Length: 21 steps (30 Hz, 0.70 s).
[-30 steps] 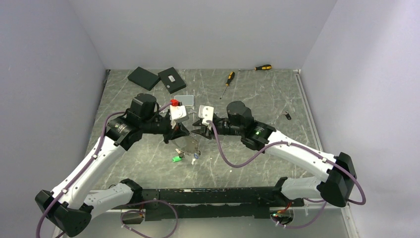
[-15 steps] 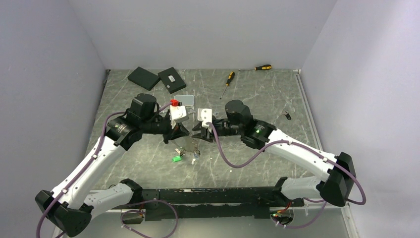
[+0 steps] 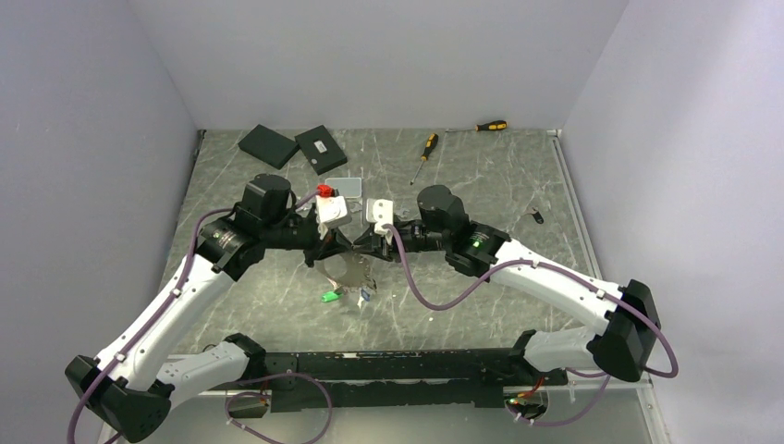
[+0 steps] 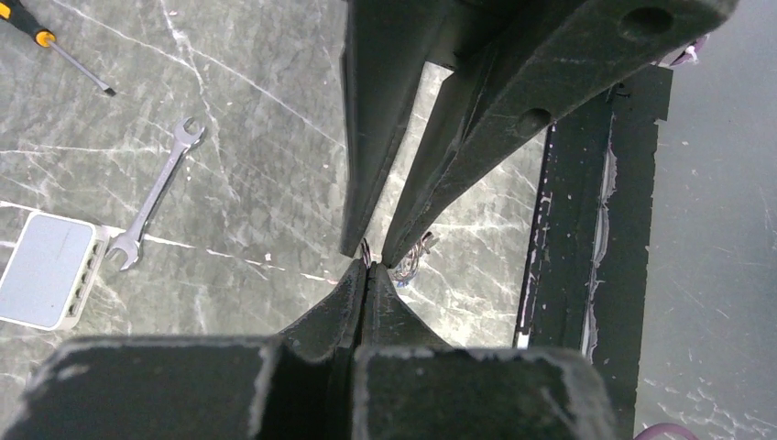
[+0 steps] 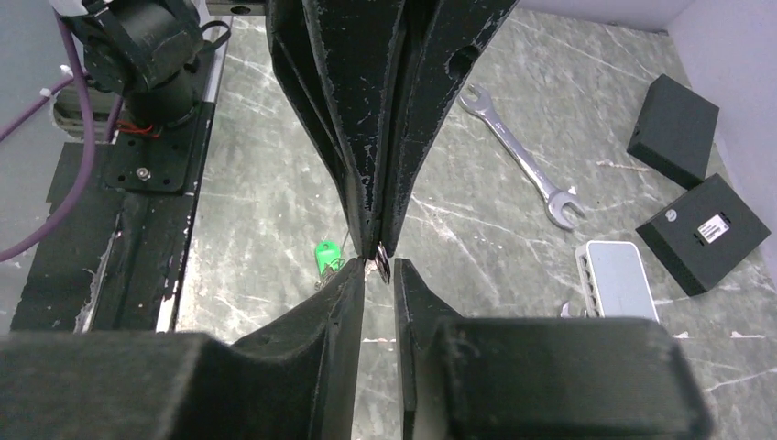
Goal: Put the keys on the keyring
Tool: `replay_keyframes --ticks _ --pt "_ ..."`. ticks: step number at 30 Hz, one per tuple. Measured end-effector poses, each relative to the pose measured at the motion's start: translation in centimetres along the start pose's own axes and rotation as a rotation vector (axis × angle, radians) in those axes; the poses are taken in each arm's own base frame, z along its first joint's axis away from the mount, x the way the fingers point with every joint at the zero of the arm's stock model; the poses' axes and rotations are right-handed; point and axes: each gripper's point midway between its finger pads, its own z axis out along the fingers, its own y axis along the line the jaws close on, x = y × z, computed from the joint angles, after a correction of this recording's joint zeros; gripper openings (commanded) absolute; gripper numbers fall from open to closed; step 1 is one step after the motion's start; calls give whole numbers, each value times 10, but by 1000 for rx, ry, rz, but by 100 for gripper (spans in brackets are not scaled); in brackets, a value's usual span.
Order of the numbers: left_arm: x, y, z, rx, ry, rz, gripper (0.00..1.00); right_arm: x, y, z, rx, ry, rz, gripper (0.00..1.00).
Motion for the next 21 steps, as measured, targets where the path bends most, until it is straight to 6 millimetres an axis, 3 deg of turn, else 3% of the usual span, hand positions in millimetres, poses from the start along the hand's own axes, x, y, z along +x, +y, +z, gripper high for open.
replay_keyframes --ticks 4,10,11,14,16,19,21 --pt "0 2 0 -7 1 3 0 1 -1 1 0 -1 8 0" --pt "0 2 -1 -7 0 2 0 0 -1 1 0 -7 8 0" --pt "0 1 -1 -7 -1 3 8 0 -1 1 0 -10 8 0" --pt "0 2 -2 -17 -1 5 50 -1 -2 3 7 -23 5 0" --pt "-3 1 -4 -20 -11 -2 63 2 -7 4 37 -29 7 0" --pt "-15 1 -12 -61 -57 3 64 13 -11 4 85 -29 28 0" --pt "-25 0 -22 -106 -106 12 57 21 -12 2 119 -37 54 0"
